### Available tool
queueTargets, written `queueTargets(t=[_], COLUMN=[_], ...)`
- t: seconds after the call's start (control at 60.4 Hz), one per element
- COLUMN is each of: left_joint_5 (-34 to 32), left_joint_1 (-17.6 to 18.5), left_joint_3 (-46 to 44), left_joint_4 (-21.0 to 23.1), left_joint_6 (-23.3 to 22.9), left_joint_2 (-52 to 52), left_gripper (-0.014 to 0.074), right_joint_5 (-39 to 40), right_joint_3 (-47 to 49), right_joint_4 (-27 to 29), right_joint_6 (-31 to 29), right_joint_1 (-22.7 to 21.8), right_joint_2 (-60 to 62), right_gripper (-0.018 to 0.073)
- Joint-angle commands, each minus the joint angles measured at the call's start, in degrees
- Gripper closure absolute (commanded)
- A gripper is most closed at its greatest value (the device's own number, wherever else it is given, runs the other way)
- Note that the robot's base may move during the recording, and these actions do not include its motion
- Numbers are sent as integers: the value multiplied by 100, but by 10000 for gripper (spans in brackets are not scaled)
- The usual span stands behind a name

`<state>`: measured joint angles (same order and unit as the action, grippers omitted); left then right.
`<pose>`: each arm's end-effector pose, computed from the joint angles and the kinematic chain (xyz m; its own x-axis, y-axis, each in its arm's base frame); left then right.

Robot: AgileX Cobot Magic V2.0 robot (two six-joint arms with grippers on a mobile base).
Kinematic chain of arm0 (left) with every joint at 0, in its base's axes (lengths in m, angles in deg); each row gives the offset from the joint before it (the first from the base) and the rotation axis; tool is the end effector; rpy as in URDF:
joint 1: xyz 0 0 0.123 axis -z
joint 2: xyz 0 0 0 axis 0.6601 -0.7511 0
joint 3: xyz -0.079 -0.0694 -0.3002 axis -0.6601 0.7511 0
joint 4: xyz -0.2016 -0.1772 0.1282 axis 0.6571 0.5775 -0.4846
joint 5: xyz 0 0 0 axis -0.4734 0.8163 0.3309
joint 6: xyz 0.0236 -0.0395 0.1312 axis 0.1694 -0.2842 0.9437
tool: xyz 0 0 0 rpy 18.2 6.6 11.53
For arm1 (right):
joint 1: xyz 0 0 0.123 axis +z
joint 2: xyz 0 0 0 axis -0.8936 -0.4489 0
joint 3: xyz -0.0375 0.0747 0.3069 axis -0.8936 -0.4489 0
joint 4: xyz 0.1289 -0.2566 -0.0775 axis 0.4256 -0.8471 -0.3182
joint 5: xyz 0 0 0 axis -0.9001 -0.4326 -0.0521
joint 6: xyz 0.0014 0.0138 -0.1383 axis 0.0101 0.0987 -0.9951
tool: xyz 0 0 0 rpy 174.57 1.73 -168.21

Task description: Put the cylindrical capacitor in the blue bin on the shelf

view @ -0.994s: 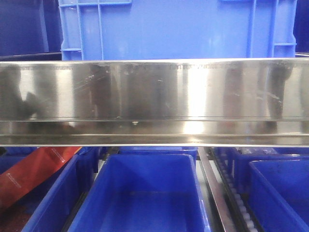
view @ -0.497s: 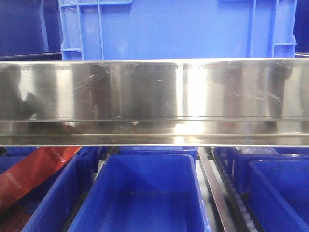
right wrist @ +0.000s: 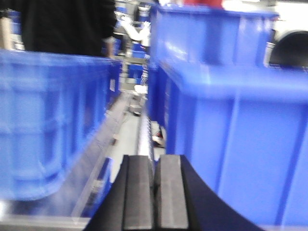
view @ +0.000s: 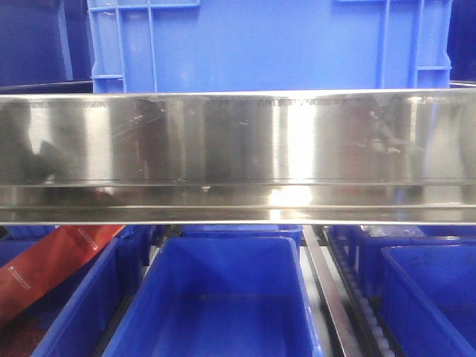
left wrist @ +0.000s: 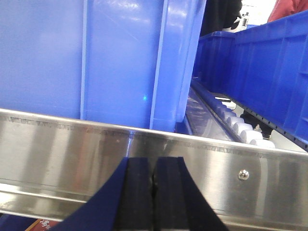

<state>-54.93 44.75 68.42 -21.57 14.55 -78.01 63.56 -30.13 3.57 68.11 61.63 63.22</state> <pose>0.1178 -0.0072 0.2055 -0.0029 -0.1008 -0.9949 0.0608 0.9930 -0.1008 0.1102 0.0004 0.2831 0.0332 -0.0256 -0.9991 0.0047 0.9997 -0.0254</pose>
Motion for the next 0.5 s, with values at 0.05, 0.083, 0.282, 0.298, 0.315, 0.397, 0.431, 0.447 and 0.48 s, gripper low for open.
queueTargets(t=[0.05,0.083,0.282,0.298,0.315,0.397,0.431,0.447,0.48], left_joint_5=[-105,-105,-105,-105,-105,-105,-105,-105,-105], left_joint_1=[33,33,33,33,33,33,33,33,33], left_joint_3=[-6,-6,-6,-6,-6,-6,-6,-6,-6], left_joint_4=[29,29,29,29,29,29,29,29,29], left_joint_6=[-45,-45,-45,-45,-45,-45,-45,-45,-45], left_joint_2=[34,34,34,34,34,34,34,34,34], left_gripper=[707,707,707,707,707,707,707,707,707], right_joint_5=[518,544,795,852,853,896,896,896,896], right_joint_3=[-870,-1028,-1412,-1412,-1412,-1412,-1412,-1412,-1412], right_joint_4=[-35,-35,-23,-23,-23,-11,-11,-11,-11], right_joint_6=[38,38,109,109,109,109,109,109,109], right_joint_1=[-56,-56,-56,-56,-56,-56,-56,-56,-56], right_joint_2=[432,457,457,457,457,457,457,457,457], right_gripper=[722,722,722,722,722,722,722,722,722])
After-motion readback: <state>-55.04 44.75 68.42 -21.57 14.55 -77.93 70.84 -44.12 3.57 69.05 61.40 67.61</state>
